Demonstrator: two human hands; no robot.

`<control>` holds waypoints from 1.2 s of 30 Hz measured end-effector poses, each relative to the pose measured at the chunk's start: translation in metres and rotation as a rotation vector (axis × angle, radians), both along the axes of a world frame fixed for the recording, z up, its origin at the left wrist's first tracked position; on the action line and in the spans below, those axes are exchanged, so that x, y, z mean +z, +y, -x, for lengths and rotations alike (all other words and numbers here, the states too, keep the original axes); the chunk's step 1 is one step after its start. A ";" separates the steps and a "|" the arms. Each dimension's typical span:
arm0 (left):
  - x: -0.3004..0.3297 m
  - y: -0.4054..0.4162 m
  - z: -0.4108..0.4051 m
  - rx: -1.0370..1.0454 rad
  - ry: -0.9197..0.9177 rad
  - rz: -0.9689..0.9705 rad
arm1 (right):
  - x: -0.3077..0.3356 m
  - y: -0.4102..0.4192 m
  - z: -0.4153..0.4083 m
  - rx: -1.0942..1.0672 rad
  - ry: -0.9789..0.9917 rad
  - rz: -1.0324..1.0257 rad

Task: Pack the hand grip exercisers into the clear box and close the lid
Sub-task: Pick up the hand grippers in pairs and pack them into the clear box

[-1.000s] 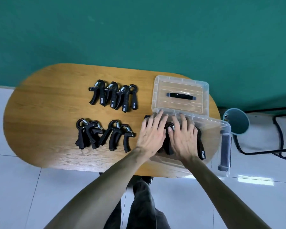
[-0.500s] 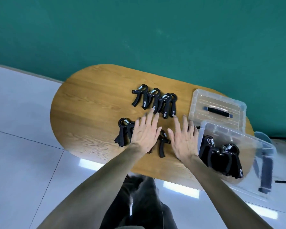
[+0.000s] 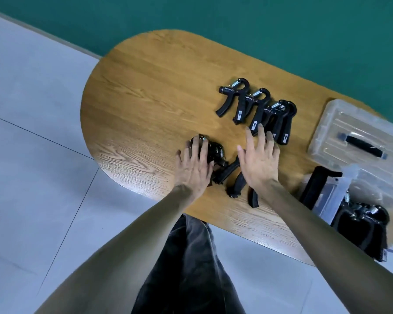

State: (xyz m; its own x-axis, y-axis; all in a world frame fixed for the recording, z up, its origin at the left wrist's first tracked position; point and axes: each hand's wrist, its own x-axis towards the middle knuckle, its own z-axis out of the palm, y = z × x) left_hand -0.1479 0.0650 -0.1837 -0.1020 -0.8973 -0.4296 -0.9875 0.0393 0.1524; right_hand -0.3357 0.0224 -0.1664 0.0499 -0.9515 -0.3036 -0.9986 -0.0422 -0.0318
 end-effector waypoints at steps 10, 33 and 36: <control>-0.069 -0.004 0.013 0.116 0.157 0.017 | -0.050 -0.085 -0.019 0.011 -0.012 0.101; -0.055 -0.018 0.023 0.209 0.192 -0.142 | -0.093 -0.164 -0.075 -0.182 -0.019 0.030; -0.054 -0.018 0.023 0.212 0.198 -0.144 | -0.094 -0.166 -0.078 -0.192 -0.016 0.044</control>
State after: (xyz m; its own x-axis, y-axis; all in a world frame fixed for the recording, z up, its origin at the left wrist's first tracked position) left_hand -0.1705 0.0474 -0.2381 -0.0136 -0.8388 -0.5443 -0.9222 -0.1999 0.3310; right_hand -0.2574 -0.1436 -0.2600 -0.1294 -0.9562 -0.2627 -0.9878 0.1476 -0.0504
